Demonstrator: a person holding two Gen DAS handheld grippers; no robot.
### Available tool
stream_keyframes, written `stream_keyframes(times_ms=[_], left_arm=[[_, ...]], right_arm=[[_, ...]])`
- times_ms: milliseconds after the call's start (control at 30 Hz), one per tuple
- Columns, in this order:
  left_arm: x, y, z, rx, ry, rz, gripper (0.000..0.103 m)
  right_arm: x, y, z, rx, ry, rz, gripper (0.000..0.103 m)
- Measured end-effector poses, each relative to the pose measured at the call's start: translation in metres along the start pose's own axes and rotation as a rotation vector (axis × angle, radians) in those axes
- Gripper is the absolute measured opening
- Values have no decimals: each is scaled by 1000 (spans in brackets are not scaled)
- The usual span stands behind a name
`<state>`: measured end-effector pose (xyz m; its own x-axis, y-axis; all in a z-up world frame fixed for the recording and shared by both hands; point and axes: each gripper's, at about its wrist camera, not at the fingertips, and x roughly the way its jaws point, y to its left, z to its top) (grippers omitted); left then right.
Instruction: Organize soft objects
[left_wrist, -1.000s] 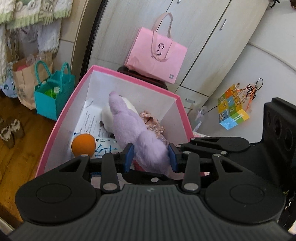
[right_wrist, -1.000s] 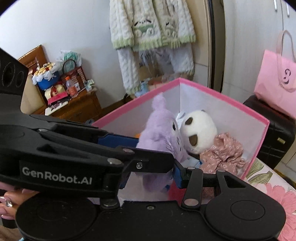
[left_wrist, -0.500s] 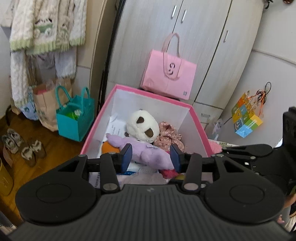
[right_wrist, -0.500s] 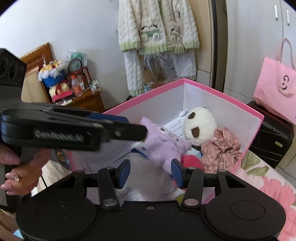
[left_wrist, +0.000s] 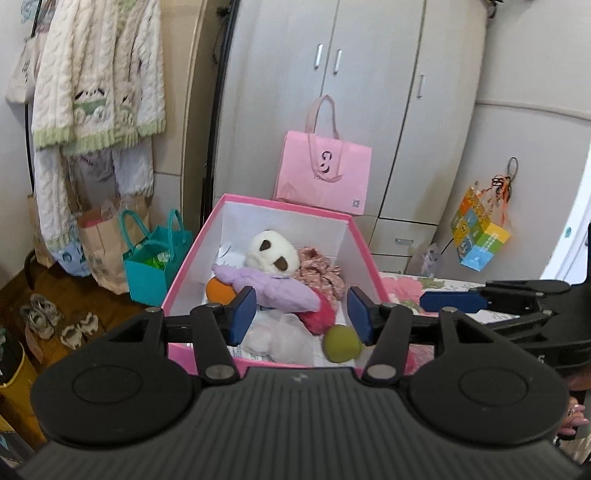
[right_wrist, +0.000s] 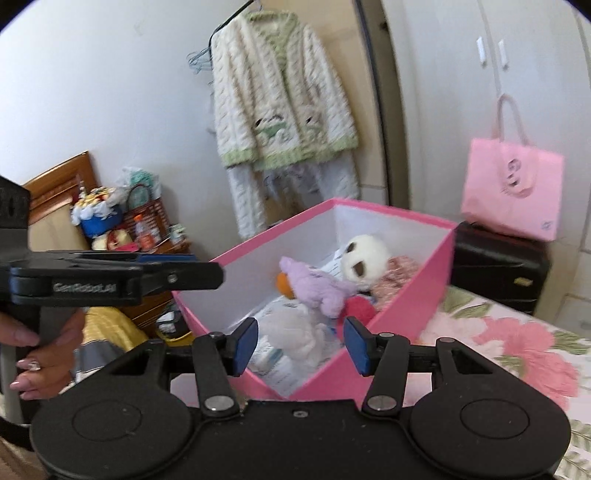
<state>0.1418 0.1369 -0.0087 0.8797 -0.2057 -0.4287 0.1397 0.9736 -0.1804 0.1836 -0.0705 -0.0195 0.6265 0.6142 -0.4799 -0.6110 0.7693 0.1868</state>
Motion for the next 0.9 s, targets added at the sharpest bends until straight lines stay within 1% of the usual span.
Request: stream_keyframes(times_ms=[67,367,467,567,633,700,767,833,900], left_arm=[[-9,-8,-2,23,-11,-4,57],[-43,-35,-12,64,-51,-10,61],[-54,-44,-15,76,-60,-13,62],[-62,-52,-17,87,-68,-21,64],[-66,-57,-18,92,-71,-28,64],[-70,-61,-20,98,-74,-33,66],[-73,-64,-21,102,-77,-33,70],[-75,-68,-23,113,-78,-35,72],[-75,-71,-24,120,-75,-34,74]], right_arm=[[-12,1,-4,-3,-16,-19,60],[-62,2,-19,15,-74,-105,65],[-79,2,-25,17,-91,-154,68],[-94,3,-29,21,-112,-197,73],[-102,3,-31,27,-122,-213,75],[-110,5,-33,28,-131,-226,78],[-116,6,-35,33,-137,-242,80],[-122,6,-38,38,-144,-260,83],[-127,5,-40,44,-149,-284,90]])
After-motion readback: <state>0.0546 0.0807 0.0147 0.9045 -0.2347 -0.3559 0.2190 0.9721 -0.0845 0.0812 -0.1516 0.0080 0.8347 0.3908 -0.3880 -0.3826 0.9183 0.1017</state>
